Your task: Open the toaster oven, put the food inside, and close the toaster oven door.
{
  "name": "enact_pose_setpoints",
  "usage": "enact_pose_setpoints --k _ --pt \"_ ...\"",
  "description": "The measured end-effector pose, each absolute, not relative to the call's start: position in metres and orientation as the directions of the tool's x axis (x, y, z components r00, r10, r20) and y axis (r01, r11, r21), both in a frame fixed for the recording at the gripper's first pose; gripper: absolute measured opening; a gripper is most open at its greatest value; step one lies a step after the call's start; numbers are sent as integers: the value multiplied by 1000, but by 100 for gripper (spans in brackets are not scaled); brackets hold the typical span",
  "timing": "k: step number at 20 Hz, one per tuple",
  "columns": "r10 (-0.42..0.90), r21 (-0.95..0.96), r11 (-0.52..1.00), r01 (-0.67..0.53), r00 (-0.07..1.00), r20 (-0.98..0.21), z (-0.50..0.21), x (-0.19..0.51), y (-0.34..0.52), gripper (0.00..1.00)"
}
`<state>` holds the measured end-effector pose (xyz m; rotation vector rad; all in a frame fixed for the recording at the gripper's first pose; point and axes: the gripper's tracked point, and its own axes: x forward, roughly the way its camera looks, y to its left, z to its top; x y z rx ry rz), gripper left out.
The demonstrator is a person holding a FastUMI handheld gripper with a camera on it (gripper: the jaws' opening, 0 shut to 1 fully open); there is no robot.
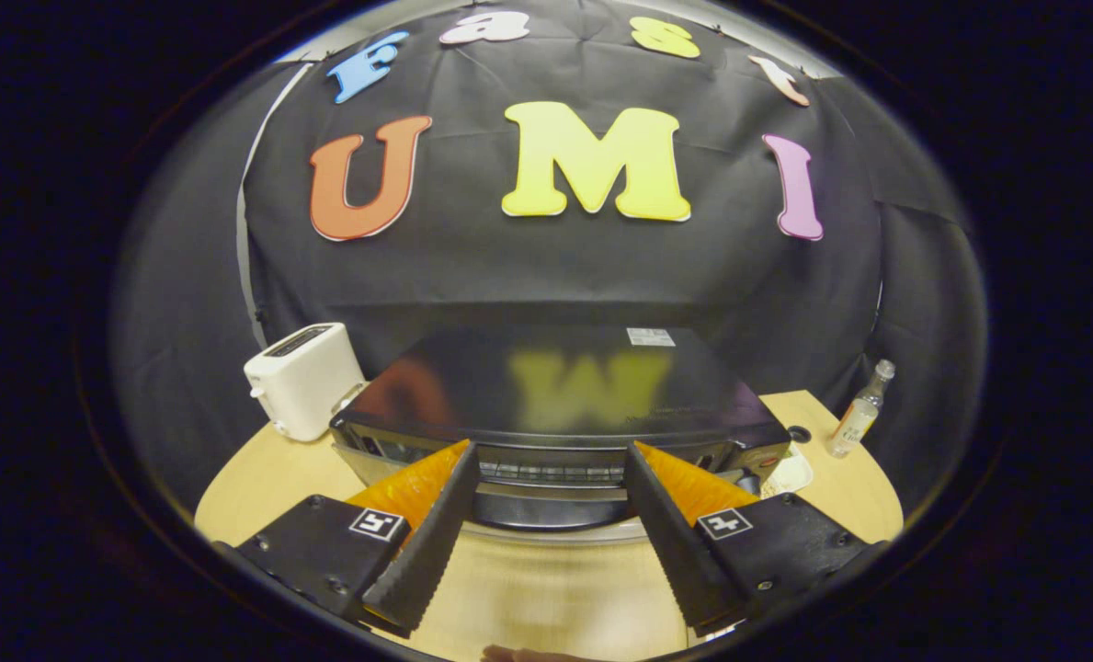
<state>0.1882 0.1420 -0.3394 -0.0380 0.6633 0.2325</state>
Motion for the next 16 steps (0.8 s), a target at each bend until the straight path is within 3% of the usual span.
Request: enact_pose_setpoints --k 6,13,16 --pt "220 67 969 -239 701 -678 -354 134 135 100" --pt "228 129 963 -237 459 -859 -415 62 124 100" --pt "227 124 959 -256 429 -874 -431 53 121 100"
